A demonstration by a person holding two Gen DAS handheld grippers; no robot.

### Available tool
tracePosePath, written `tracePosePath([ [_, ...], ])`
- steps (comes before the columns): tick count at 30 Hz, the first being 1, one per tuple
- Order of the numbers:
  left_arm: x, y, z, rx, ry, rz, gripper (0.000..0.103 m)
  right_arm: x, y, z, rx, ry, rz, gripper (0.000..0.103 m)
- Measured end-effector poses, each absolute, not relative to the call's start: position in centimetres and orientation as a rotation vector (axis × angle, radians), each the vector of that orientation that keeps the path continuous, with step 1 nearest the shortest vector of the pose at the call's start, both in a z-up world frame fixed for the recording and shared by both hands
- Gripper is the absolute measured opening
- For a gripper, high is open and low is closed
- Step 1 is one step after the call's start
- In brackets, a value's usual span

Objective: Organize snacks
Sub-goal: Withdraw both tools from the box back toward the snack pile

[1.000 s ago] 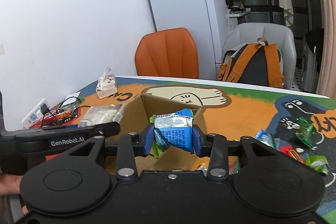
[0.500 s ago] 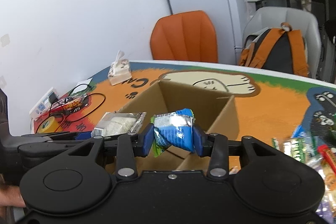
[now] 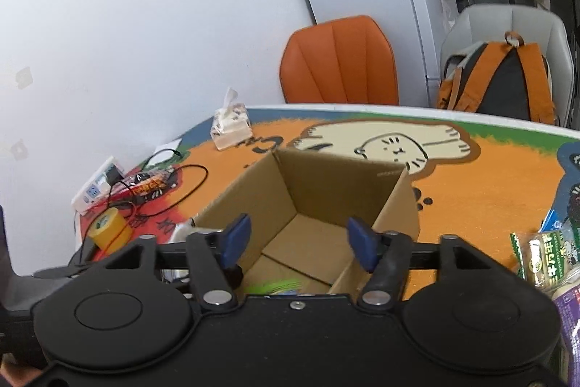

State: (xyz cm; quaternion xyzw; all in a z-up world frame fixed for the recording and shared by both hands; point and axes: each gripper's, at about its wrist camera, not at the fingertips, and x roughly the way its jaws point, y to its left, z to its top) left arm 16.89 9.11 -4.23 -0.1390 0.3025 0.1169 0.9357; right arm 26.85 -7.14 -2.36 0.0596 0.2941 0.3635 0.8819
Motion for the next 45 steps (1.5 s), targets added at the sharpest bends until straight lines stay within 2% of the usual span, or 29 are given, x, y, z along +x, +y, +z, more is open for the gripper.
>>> tracePosePath([
  [1,16.7,9.2,-4.1,-0.291,0.618,0.245,0.071,26.6,-7.3,-2.1,0.126,0.600,0.761,0.073],
  [6,15.4,8.7,-2.7,-0.295,0.560,0.244,0.081,25.1,-9.4,-0.6,0.144,0.558,0.746,0.074],
  [12,14.3,7.2,-1.3,-0.275,0.530,0.224,0.084,24.0,-12.9,0.0,0.177,0.554,0.692,0.076],
  [16,13.4,6.0,-1.2,-0.255,0.513,0.211,0.093,23.3,-14.5,-0.3,0.176,0.560,0.659,0.077],
  [20,12.7,5.2,-1.2,-0.268,0.525,0.191,0.094,22.4,-15.7,-0.7,0.165,0.565,0.635,0.079],
  [22,12.1,4.8,-1.2,-0.270,0.524,0.189,0.095,21.9,-16.3,-0.7,0.164,0.559,0.629,0.084],
  [26,11.1,4.1,-1.1,-0.263,0.524,0.186,0.097,20.8,-17.6,-0.8,0.175,0.551,0.615,0.087],
  [33,9.1,3.2,-0.8,-0.258,0.512,0.190,0.097,18.9,-19.8,-0.7,0.196,0.529,0.593,0.103],
  [39,7.7,2.2,-0.6,-0.271,0.517,0.173,0.097,17.2,-21.4,-0.8,0.194,0.524,0.571,0.103],
  [45,6.6,1.4,0.0,-0.262,0.518,0.145,0.103,15.4,-22.5,0.0,0.176,0.489,0.571,0.103],
])
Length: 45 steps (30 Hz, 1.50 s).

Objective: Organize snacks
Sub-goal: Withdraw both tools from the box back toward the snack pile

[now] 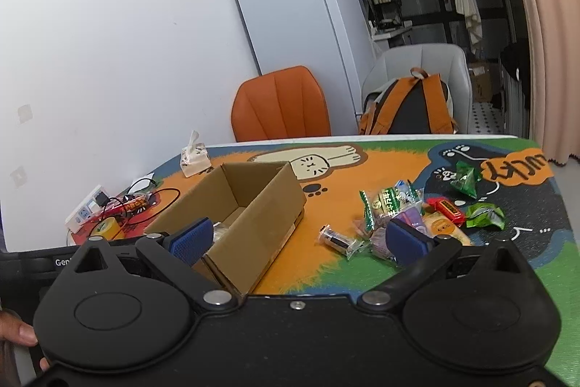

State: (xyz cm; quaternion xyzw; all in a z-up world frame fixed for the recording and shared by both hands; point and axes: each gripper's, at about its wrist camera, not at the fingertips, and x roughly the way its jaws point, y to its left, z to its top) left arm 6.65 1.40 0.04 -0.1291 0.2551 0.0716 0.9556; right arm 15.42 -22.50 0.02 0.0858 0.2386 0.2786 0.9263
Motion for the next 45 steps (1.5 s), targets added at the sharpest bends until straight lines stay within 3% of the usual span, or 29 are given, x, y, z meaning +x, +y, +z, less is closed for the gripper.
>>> tracePosePath([
  [23,3.4,-1.2,1.9,-0.250,0.501,0.047,0.103,12.0,-25.6,1.6,0.129,0.462,0.552,0.103],
  [45,7.6,-5.7,-0.2,-0.184,0.506,-0.031,0.102,13.9,-29.8,-0.6,0.135,0.470,0.434,0.103],
])
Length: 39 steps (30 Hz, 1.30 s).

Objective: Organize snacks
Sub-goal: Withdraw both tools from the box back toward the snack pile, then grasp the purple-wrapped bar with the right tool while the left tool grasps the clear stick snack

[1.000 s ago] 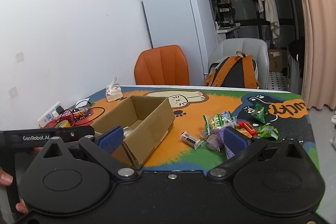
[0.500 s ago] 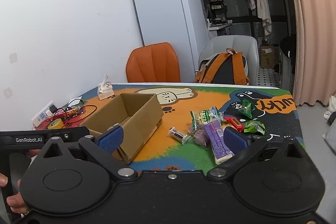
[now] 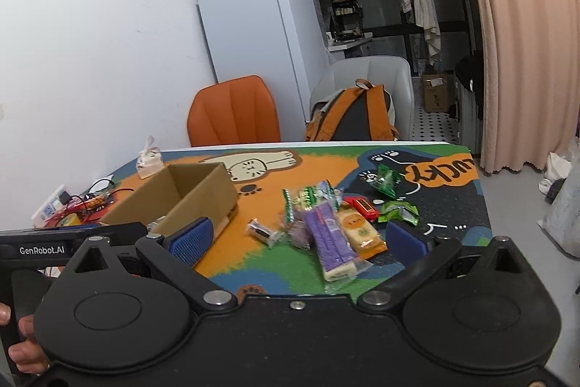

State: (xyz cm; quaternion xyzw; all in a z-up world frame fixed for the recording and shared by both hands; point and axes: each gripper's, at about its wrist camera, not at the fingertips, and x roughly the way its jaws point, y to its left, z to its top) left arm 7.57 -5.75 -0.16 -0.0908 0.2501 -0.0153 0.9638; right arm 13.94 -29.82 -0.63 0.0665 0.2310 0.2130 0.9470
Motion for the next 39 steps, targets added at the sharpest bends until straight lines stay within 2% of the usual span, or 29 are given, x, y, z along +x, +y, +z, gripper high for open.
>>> tracePosePath([
  [3,8.4,-5.9,-0.8,-0.191,0.503,-0.041,0.101,14.5,-30.0,-1.2,0.124,0.478,0.427,0.099],
  [10,10.1,-6.3,-1.9,-0.189,0.505,-0.056,0.095,15.9,-30.0,-2.4,0.113,0.504,0.439,0.081],
  [14,11.2,-6.5,-2.6,-0.188,0.521,-0.061,0.092,16.8,-29.8,-3.2,0.113,0.528,0.441,0.075],
  [22,13.4,-6.8,-4.1,-0.189,0.536,-0.069,0.083,18.8,-29.2,-4.9,0.113,0.571,0.456,0.068],
  [27,15.1,-6.7,-5.2,-0.195,0.557,-0.069,0.077,20.3,-28.6,-5.9,0.109,0.592,0.461,0.068],
  [32,16.6,-6.7,-6.1,-0.198,0.580,-0.057,0.068,22.1,-28.0,-7.1,0.117,0.632,0.471,0.052],
  [39,19.0,-7.3,-7.4,-0.171,0.614,-0.047,0.067,24.3,-27.2,-8.8,0.122,0.675,0.482,0.047],
])
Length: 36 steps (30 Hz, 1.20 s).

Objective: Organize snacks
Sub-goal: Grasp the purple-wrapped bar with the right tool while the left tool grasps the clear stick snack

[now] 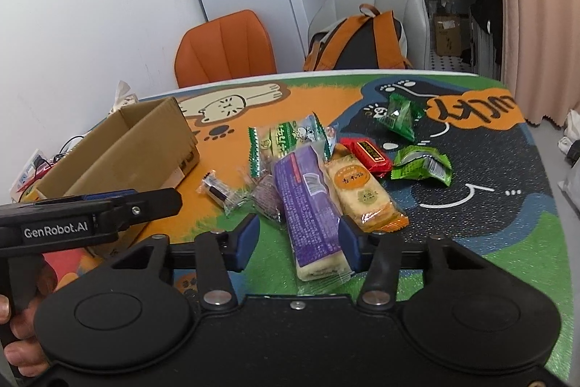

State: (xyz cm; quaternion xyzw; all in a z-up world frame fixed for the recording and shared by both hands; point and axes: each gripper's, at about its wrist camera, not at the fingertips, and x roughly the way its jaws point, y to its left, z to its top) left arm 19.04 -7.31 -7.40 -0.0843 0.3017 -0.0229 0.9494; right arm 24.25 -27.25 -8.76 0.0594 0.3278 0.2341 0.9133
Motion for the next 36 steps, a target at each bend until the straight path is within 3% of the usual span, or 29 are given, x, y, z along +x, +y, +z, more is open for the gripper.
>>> tracePosePath([
  [15,23.8,-7.3,-9.5,-0.156,0.656,0.014,0.067,27.5,-25.8,-10.1,0.094,0.715,0.490,0.046],
  [19,24.8,-7.2,-10.1,-0.154,0.660,0.031,0.067,28.0,-25.6,-11.0,0.095,0.738,0.488,0.036],
  [29,26.7,-8.3,-11.7,-0.114,0.662,0.122,0.067,27.5,-26.4,-10.7,0.123,0.737,0.487,0.033],
  [36,26.3,-7.9,-12.3,-0.111,0.692,0.112,0.058,27.4,-26.7,-10.8,0.130,0.740,0.477,0.033],
])
